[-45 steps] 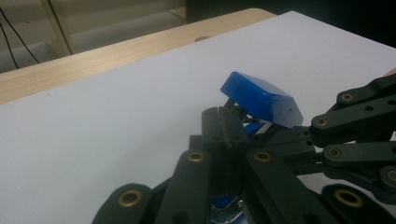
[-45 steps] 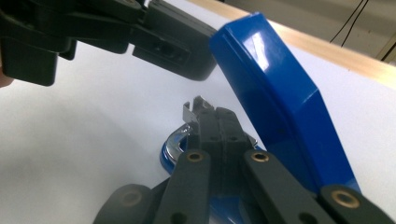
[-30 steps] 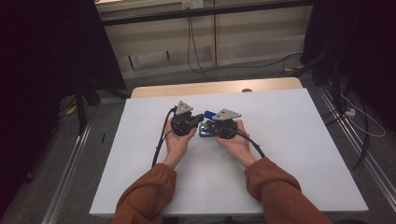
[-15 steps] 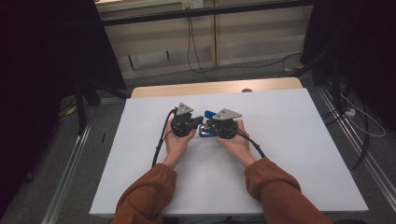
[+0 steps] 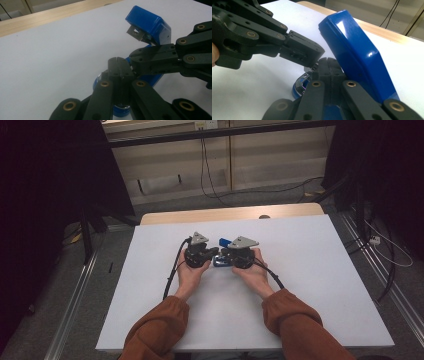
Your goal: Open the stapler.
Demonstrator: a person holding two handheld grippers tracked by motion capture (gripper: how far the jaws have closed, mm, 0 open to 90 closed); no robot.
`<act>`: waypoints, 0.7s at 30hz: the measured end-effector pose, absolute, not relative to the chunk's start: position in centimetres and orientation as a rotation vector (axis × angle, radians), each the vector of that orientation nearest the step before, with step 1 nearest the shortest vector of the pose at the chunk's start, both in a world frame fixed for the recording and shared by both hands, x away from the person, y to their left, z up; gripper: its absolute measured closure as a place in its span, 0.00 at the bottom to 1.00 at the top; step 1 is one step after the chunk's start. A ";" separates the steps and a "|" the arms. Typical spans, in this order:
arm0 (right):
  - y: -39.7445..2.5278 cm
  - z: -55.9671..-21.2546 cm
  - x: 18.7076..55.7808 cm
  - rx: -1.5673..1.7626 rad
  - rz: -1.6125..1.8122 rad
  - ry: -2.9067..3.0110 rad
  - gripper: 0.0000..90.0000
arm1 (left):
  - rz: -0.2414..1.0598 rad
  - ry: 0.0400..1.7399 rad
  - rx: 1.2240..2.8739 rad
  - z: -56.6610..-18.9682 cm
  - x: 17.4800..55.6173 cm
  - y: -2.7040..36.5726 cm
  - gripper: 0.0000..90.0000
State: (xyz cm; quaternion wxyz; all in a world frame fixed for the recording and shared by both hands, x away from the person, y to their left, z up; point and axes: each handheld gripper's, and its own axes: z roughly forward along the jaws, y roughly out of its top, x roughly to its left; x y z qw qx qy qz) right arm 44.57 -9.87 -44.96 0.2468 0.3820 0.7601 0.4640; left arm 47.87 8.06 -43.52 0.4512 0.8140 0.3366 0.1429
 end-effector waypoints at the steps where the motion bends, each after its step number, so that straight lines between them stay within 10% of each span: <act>1: -9.9 -44.9 44.6 1.042 1.265 2.072 1.00 | 0.351 0.833 2.010 -43.5 47.9 8.1 1.00; 21: -9.3 -44.9 44.5 1.042 1.258 2.054 1.00 | 0.339 0.833 2.024 -44.4 48.0 8.3 1.00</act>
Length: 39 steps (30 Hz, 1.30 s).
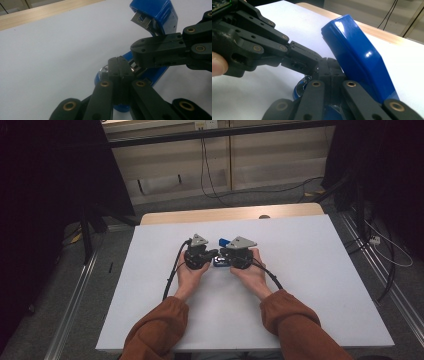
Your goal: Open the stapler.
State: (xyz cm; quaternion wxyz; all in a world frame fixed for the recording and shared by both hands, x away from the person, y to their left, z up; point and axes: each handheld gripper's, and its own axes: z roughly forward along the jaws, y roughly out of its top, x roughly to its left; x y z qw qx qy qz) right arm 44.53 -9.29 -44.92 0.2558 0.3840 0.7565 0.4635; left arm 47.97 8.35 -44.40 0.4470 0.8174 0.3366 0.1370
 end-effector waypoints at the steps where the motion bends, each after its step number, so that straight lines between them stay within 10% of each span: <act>1: -9.3 -44.9 44.5 1.040 1.254 2.052 1.00 | 0.341 0.832 2.026 -44.4 48.0 8.4 1.00; 39: -9.9 -43.5 44.0 1.046 1.233 1.956 1.00 | 0.345 0.832 2.007 -44.7 47.9 8.4 1.00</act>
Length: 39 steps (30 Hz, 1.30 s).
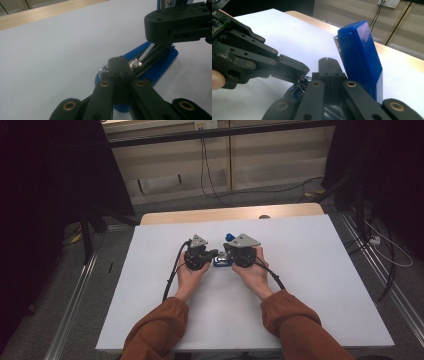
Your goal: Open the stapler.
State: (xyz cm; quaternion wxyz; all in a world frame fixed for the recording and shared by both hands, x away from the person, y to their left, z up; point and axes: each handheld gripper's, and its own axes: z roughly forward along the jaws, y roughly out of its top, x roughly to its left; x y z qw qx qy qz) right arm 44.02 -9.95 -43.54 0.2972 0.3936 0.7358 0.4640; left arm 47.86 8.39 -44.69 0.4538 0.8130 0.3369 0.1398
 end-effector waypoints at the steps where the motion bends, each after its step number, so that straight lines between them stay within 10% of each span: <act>1: -10.0 -43.5 44.0 1.048 1.232 1.956 1.00 | 0.346 0.829 2.010 -44.7 47.9 8.4 1.00; 39: -12.3 -42.5 43.8 1.113 1.219 1.867 1.00 | 0.352 0.823 2.010 -44.7 47.8 8.4 1.00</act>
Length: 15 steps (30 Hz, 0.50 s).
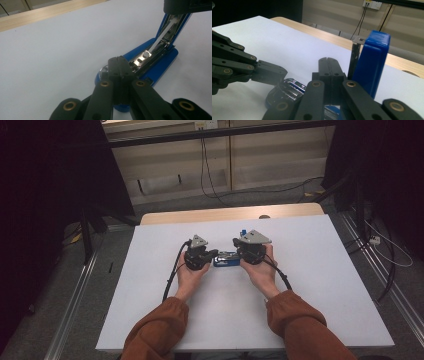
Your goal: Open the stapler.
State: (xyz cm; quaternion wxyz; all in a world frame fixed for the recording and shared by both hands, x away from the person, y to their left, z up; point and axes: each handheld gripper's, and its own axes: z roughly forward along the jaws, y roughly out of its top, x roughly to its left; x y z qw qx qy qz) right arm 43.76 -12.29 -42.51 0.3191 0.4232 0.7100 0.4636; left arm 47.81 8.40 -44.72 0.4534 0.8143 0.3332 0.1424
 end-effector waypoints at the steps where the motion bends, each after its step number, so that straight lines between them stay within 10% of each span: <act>1: -12.3 -42.5 43.8 1.113 1.219 1.865 1.00 | 0.352 0.823 2.011 -44.7 47.8 8.4 1.00; 15: -13.3 -42.5 43.6 1.121 1.219 1.850 1.00 | 0.352 0.821 2.010 -44.7 47.8 8.4 1.00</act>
